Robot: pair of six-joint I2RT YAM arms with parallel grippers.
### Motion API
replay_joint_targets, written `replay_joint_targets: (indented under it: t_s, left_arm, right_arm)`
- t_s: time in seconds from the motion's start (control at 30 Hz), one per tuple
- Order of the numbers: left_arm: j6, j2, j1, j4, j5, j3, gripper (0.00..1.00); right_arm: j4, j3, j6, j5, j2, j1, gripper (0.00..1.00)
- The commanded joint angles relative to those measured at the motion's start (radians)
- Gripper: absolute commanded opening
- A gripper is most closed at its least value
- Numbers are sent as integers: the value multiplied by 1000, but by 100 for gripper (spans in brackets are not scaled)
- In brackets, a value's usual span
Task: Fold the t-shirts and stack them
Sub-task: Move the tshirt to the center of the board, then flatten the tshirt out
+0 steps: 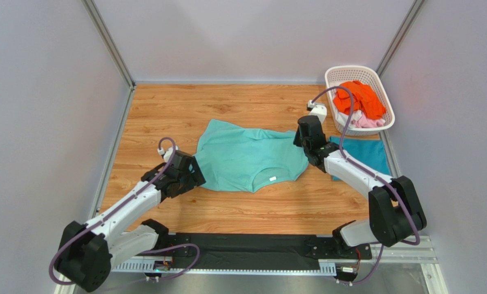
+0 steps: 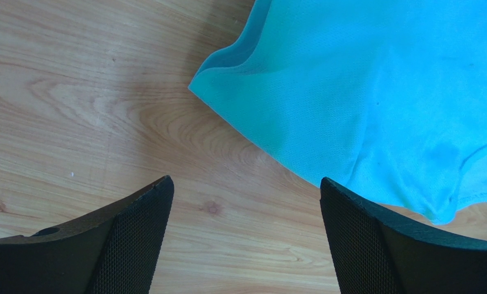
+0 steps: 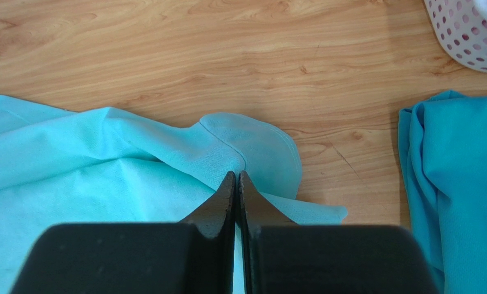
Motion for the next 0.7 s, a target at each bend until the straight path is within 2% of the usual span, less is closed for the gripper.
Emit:
replay_joint_targets:
  t_s: [0.0,0.13,0.23,0.33,0.5,0.63,0.67]
  left_arm:
    - [-3,84,10,53,8,42,94]
    - [-10,175,15,81,23,66,89]
    - [-16,233,24,113,37,74,82]
    - [-17,281,34,147,48,89,81]
    - [-10,368,41,175,60,125,73]
    - [-8,431,41,184,66,158,59]
    - [-7,451,41,184,71,164,47]
  right_arm:
    - [2,-36,20,28,-15,-1,0]
    - [-6,-68,30,23,-36,-1,0]
    - [-9,-94,38,0,-54,-1,0]
    - [-12,-123,49,-27,-74,-1,0]
    - [-10,-154,50,-49,-94,-1,0]
    - [-10,-175,49,-75,-104,-1,0]
    - [-10,-180,46,-77,-108,-1,0]
